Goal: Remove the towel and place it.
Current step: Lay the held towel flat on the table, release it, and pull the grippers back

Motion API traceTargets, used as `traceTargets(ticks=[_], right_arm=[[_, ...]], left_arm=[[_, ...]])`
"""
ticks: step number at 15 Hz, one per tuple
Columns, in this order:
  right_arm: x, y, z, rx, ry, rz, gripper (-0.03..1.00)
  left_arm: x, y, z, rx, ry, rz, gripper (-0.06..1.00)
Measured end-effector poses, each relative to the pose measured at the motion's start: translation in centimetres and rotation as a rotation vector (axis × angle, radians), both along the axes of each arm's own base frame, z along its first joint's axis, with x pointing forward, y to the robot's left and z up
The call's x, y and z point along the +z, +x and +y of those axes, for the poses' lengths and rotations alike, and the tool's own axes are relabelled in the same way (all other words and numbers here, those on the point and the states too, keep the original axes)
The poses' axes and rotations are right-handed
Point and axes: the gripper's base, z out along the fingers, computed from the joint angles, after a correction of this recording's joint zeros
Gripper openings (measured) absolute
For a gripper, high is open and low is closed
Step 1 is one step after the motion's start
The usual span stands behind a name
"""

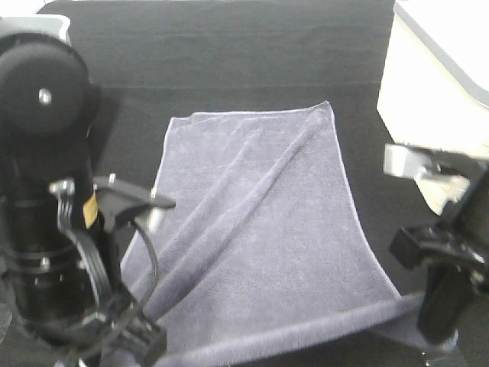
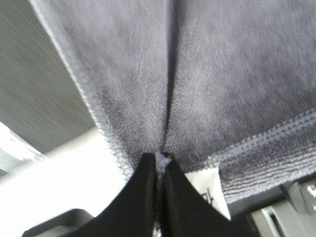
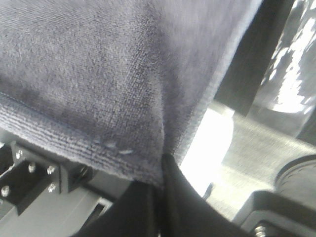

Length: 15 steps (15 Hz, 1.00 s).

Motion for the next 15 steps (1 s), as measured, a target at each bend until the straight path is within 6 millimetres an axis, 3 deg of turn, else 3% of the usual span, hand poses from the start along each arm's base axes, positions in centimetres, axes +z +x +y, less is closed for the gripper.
traceTargets(ticks=[9,11,12,14,15], right_arm=[[-2.9,-3.0,-0.6,-0.008,0.019,0.098,0.01],[-3.2,-3.3,-0.8,-0.012,0.013,0.101,0.16],[-3.3,-3.4,-0.8,-0.010,0.009,0.105,0.27],[-3.3,-3.4,-0.8,-0.016,0.016,0.108,0.59],[-3.3,-3.4,-0.6,-0.025,0.030,0.112,0.70]], left_arm=[[-1.1,-4.1,-1.3,-0.002,0.040,0.094,0.01],[-1.1,-4.1,-1.0,0.023,0.072,0.089,0.09],[-1.2,-4.2,-0.9,0.023,0.085,0.094,0.23],[-1.2,-4.2,-0.8,0.021,0.093,0.100,0.60],[-1.2,-4.2,-0.8,0.019,0.094,0.099,0.65]])
